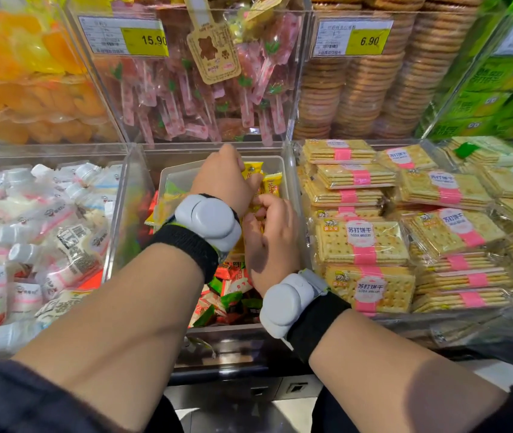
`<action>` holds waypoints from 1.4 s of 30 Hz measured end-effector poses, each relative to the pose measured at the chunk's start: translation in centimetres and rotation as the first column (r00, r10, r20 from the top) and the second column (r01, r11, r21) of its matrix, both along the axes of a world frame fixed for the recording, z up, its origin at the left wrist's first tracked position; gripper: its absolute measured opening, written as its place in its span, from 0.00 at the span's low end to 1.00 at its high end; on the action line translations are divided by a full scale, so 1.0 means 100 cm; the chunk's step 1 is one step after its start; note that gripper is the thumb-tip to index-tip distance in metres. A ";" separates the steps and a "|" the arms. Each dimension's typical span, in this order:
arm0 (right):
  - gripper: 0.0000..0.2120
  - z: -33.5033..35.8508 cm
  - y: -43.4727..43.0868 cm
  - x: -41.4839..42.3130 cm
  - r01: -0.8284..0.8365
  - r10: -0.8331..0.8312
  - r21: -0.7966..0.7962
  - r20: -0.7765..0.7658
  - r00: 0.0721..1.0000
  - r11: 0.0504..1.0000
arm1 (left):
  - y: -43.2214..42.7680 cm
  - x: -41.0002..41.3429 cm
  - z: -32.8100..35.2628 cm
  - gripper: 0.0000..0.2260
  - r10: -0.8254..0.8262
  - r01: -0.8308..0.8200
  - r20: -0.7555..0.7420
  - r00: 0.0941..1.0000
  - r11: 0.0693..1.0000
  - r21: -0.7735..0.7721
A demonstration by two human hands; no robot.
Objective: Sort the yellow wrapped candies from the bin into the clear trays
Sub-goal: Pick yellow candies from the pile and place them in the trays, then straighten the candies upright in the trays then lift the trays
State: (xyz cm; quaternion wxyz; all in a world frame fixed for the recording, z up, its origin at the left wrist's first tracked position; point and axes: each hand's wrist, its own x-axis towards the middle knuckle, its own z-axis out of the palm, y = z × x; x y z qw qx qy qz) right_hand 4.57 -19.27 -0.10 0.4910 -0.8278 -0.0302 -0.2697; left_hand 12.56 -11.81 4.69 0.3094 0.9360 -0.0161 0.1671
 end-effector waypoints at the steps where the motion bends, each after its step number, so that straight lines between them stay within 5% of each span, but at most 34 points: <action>1: 0.19 0.001 0.000 0.000 0.000 0.000 0.010 -0.011 1.000 1.000 | -0.003 0.003 0.001 0.12 0.010 -0.010 0.001 1.000 1.000 -0.006; 18: 0.09 0.001 -0.004 0.000 -0.025 0.031 0.082 -0.070 0.997 0.996 | -0.016 0.023 -0.001 0.16 0.042 -0.041 -0.057 0.997 0.999 0.007; 25: 0.08 -0.002 -0.004 0.001 -0.004 0.004 0.016 0.000 1.000 1.000 | -0.005 0.015 -0.008 0.02 -0.118 0.118 -0.009 0.993 0.991 0.059; 35: 0.08 -0.002 -0.004 0.005 -0.002 0.003 0.055 -0.016 1.000 0.999 | 0.009 0.007 -0.025 0.13 -0.266 0.257 0.042 0.963 0.955 0.151; 42: 0.07 -0.001 -0.004 0.006 -0.006 0.007 0.040 -0.026 1.000 0.999 | 0.009 0.007 -0.037 0.17 -0.258 0.266 -0.063 0.964 0.927 0.264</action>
